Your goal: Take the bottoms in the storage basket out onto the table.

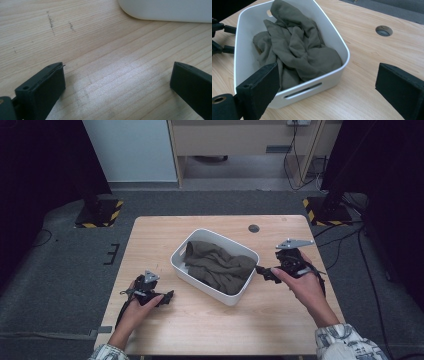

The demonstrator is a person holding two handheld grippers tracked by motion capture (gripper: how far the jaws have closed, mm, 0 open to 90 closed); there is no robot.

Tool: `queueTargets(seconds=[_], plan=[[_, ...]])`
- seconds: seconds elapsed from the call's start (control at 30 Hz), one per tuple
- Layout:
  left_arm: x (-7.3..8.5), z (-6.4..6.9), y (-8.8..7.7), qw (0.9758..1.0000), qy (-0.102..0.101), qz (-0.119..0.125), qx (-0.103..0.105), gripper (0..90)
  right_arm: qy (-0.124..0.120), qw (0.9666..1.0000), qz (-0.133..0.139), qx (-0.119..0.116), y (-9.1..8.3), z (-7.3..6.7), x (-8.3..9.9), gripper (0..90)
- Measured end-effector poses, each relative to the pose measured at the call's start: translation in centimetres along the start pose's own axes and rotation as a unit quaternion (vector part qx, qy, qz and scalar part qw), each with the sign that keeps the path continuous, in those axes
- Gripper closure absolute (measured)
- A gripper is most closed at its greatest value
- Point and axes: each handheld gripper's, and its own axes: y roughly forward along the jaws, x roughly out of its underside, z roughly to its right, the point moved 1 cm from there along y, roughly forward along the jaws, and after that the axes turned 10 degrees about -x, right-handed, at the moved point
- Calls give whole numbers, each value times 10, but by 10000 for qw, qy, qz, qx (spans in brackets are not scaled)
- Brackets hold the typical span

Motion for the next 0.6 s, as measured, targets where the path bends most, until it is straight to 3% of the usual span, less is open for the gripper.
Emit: queueTargets(seconds=[0.27, 0.5, 0.6], plan=[[3, 0, -2, 10000, -11, 21, -10, 0, -90, 9997, -95, -212, 13, -9, -22, 57], [2, 0, -2, 10000, -35, 26, -30, 0, -325, 9992, -148, -161, 15, -21, -50, 49], [2, 0, -2, 10000, -35, 27, -30, 0, -319, 9992, -79, -220, 16, -24, -58, 45]])
